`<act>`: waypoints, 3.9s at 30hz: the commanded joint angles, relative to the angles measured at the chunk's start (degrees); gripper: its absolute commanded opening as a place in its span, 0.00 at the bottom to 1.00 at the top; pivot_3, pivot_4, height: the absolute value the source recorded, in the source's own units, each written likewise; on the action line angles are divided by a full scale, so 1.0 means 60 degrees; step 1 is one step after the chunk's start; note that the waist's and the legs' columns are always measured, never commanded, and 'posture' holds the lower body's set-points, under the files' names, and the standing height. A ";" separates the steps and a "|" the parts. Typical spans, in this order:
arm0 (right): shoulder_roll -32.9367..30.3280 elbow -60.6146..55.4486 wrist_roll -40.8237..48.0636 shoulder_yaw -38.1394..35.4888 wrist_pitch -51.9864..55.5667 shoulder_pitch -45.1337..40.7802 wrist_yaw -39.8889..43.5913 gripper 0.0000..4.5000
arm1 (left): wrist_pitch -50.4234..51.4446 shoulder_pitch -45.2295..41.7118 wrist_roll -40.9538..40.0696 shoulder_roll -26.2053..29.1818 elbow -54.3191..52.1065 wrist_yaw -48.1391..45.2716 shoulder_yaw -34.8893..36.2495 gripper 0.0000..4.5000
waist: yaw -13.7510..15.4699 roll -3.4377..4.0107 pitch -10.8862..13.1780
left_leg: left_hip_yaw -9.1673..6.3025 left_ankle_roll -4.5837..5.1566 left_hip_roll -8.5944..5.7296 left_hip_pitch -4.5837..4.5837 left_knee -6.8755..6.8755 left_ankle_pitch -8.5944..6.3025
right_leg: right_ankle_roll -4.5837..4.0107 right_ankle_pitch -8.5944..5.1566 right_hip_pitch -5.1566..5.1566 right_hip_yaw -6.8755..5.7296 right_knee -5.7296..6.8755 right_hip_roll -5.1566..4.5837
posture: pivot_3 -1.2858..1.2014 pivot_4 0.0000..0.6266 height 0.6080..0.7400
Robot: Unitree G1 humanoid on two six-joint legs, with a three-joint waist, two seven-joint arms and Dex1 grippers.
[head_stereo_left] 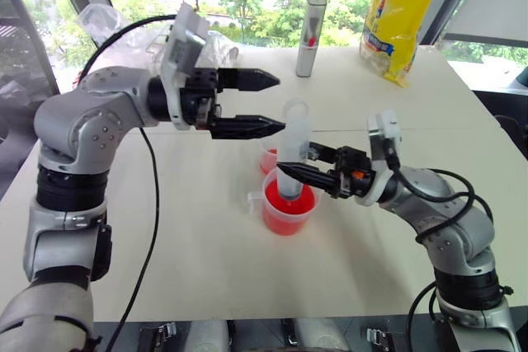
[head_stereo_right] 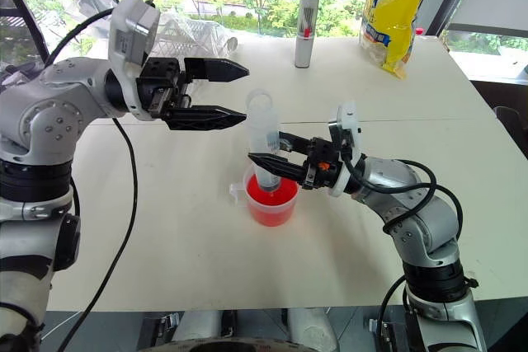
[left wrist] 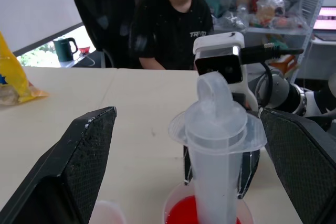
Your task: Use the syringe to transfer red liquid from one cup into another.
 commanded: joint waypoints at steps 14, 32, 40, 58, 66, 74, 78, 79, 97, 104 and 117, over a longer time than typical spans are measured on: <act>0.0141 0.0361 -0.0816 0.0293 -0.1246 0.0020 0.0182 0.31 | -0.0039 0.0168 0.0412 0.0234 -0.0535 -0.0787 -0.0400 1.00 | -0.0004 0.0000 0.0000 | -0.0001 -0.0001 0.0000 0.0003 0.0001 0.0001 | 0.0000 0.0000 0.0000 0.0001 0.0002 0.0002 | 0.52 0.24 1.00; 0.0021 0.0261 -0.1065 0.0414 -0.1223 0.0135 0.0336 0.31 | -0.0005 0.0301 0.0424 -0.0237 -0.0696 -0.1048 -0.0504 0.43 | -0.0008 0.0000 0.0000 | -0.0001 -0.0001 0.0000 0.0002 0.0002 0.0001 | 0.0000 0.0000 0.0001 0.0002 0.0003 0.0002 | 0.52 0.24 1.00; -0.0019 0.0230 -0.1079 0.0443 -0.1233 0.0176 0.0371 0.31 | 0.0140 0.0254 0.0332 -0.0416 -0.0663 -0.0897 -0.0461 0.01 | 0.0006 0.0000 0.0000 | -0.0002 -0.0001 -0.0001 0.0001 0.0010 0.0001 | 0.0000 0.0000 0.0003 0.0002 0.0004 0.0001 | 0.52 0.24 1.00; -0.0148 0.0206 -0.1054 0.0801 -0.1036 0.0581 0.0593 0.31 | 0.0139 -0.0871 0.0091 -0.1175 0.0297 -0.0231 0.0231 0.01 | -0.0004 0.0000 0.0000 | -0.0003 -0.0001 -0.0003 0.0006 0.0014 0.0001 | 0.0000 0.0000 0.0004 0.0002 0.0017 0.0005 | 0.52 0.24 1.00; -0.0262 0.0130 -0.0918 0.0961 -0.0758 0.0779 0.0664 0.31 | 0.0155 -0.1095 -0.0028 -0.1156 0.0456 -0.0130 0.0407 0.01 | 0.0002 0.0000 0.0000 | -0.0003 -0.0002 -0.0002 0.0006 0.0017 0.0001 | 0.0000 0.0000 0.0004 0.0003 0.0020 0.0004 | 0.52 0.24 1.00; -0.0264 0.0135 -0.0897 0.0959 -0.0725 0.0781 0.0680 0.31 | 0.0093 -0.1213 -0.0063 -0.1142 0.0582 -0.0065 0.0498 0.01 | 0.0000 0.0000 0.0000 | -0.0003 -0.0002 -0.0003 0.0007 0.0017 0.0002 | 0.0000 0.0000 0.0004 0.0003 0.0021 0.0004 | 0.52 0.24 1.00; -0.0281 0.0091 -0.0849 0.0908 -0.0684 0.0715 0.0668 0.31 | 0.0134 -0.1142 -0.0130 -0.1120 0.0532 -0.0023 0.0461 0.01 | 0.0001 0.0000 0.0000 | -0.0003 -0.0002 -0.0003 0.0007 0.0017 0.0001 | 0.0000 0.0000 0.0004 0.0003 0.0021 0.0004 | 0.52 0.24 1.00; -0.0289 0.0069 -0.0829 0.0890 -0.0666 0.0692 0.0663 0.31 | 0.0136 -0.1098 -0.0131 -0.1108 0.0504 -0.0014 0.0431 0.01 | 0.0001 0.0000 0.0000 | -0.0003 -0.0002 -0.0003 0.0007 0.0017 0.0002 | 0.0000 0.0000 0.0004 0.0003 0.0021 0.0004 | 0.52 0.24 1.00; -0.0577 -0.0652 -0.0118 0.0172 -0.0189 -0.0253 0.0313 0.31 | -0.0228 -0.0192 0.0672 -0.0245 0.0680 -0.0246 0.0180 1.00 | -0.0002 -0.0001 0.0000 | -0.0003 -0.0002 0.0000 0.0007 0.0027 0.0001 | 0.0000 0.0000 0.0004 0.0002 0.0025 0.0003 | 0.52 0.24 1.00; -0.0626 -0.0703 -0.0016 -0.0138 -0.0176 -0.0446 0.0107 0.31 | -0.0360 0.0086 0.0812 0.0621 0.1108 0.0069 0.1037 1.00 | -0.0017 -0.0001 0.0000 | 0.0001 -0.0002 0.0000 0.0013 0.0025 0.0001 | -0.0001 -0.0001 0.0003 0.0003 0.0034 0.0002 | 0.52 0.24 1.00; -0.0607 -0.0457 0.0575 -0.0509 0.0032 -0.1201 -0.0034 0.31 | -0.0325 0.0802 0.0725 0.0832 0.0744 0.0680 0.1497 1.00 | 0.0026 -0.0004 0.0000 | 0.0000 -0.0002 0.0001 0.0006 0.0031 0.0001 | 0.0000 -0.0001 0.0003 0.0000 0.0036 -0.0006 | 0.52 0.24 1.00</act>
